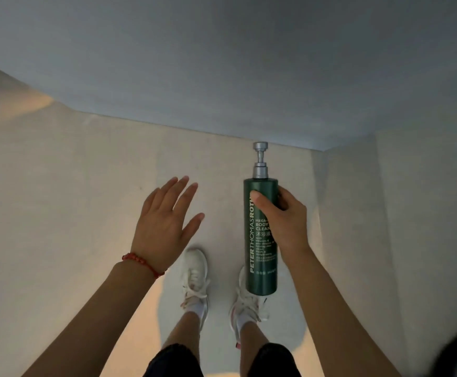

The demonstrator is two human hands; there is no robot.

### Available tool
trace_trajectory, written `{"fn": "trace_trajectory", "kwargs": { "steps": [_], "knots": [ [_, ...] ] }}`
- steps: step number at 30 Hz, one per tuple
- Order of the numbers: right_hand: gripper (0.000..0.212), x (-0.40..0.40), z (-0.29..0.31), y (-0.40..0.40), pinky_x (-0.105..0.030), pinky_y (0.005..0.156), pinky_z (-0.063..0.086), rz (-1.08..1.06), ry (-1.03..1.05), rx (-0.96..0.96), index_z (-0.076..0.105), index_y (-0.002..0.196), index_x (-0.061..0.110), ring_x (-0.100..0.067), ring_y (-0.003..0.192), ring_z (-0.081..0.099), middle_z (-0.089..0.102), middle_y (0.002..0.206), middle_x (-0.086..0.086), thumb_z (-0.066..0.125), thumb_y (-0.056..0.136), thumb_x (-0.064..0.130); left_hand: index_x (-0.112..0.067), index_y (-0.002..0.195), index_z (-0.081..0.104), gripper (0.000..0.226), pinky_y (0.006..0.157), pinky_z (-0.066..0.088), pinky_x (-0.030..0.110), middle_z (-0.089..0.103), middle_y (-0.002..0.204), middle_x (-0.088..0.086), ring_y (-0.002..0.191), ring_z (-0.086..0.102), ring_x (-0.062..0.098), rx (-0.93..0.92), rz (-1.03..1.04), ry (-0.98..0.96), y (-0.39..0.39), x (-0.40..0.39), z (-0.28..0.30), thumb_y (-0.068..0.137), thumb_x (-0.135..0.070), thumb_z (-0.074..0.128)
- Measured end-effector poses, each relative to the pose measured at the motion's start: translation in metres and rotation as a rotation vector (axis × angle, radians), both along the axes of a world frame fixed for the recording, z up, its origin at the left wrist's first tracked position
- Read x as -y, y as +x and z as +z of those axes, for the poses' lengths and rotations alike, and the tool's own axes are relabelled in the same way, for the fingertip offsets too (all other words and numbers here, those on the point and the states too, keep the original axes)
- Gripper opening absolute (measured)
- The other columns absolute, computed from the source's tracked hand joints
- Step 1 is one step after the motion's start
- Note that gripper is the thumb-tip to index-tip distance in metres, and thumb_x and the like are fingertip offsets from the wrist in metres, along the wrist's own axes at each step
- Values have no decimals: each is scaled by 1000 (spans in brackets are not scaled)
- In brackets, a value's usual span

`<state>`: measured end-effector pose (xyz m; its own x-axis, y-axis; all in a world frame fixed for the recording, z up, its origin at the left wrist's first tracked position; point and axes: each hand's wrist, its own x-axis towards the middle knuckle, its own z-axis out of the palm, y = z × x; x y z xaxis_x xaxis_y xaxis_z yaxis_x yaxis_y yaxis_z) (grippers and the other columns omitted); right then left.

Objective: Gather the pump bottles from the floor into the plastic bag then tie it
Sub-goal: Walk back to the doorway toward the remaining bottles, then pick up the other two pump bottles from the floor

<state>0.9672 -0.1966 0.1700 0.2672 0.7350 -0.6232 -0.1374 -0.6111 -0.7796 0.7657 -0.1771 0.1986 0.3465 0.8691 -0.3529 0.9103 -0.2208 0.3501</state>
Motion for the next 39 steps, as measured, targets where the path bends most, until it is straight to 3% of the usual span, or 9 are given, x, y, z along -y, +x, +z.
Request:
{"fn": "trace_trajectory", "kwargs": {
  "steps": [10, 16, 21, 29, 34, 39],
  "knots": [
    [12, 34, 224, 32, -17, 52, 50, -233, 52, -63, 68, 82, 27, -7, 60, 66, 72, 69, 9, 74, 73, 21, -3, 124, 50, 64, 97, 41, 54, 54, 130, 20, 122, 48, 38, 43, -53, 105, 52, 1, 212, 93, -49, 19],
    [12, 58, 320, 63, -18, 51, 50, -397, 118, -57, 69, 83, 24, -9, 60, 66, 73, 70, 5, 74, 73, 18, -1, 123, 51, 63, 97, 40, 53, 54, 129, 21, 122, 47, 39, 145, -91, 188, 93, -2, 303, 93, -48, 21],
    [10, 83, 357, 77, -20, 51, 51, -609, 122, -32, 70, 82, 23, -11, 60, 66, 72, 69, 2, 74, 73, 19, -3, 124, 51, 66, 98, 39, 52, 55, 129, 19, 122, 48, 37, 160, -268, 167, 122, -1, 339, 93, -50, 15],
    [22, 134, 379, 48, -22, 54, 52, -1080, 113, 30, 68, 94, 16, -13, 62, 66, 71, 73, -1, 73, 73, 19, -3, 121, 54, 68, 93, 43, 55, 58, 125, 19, 116, 54, 36, 171, -791, 120, 150, -15, 362, 94, -48, 11],
    [20, 188, 391, 9, -21, 52, 51, -1398, 104, 81, 67, 94, 11, -12, 59, 64, 69, 73, -4, 71, 75, 18, -1, 117, 56, 53, 89, 46, 56, 60, 122, 21, 112, 57, 37, 208, -1125, 133, 171, 7, 375, 87, -38, 34],
    [11, 257, 405, -38, -23, 54, 52, -1687, 92, 140, 69, 85, 17, -12, 59, 63, 68, 69, -2, 72, 75, 18, -2, 118, 56, 52, 91, 45, 54, 60, 122, 21, 113, 56, 36, 270, -1429, 127, 193, 74, 389, 85, -36, 36]
  ]
}}
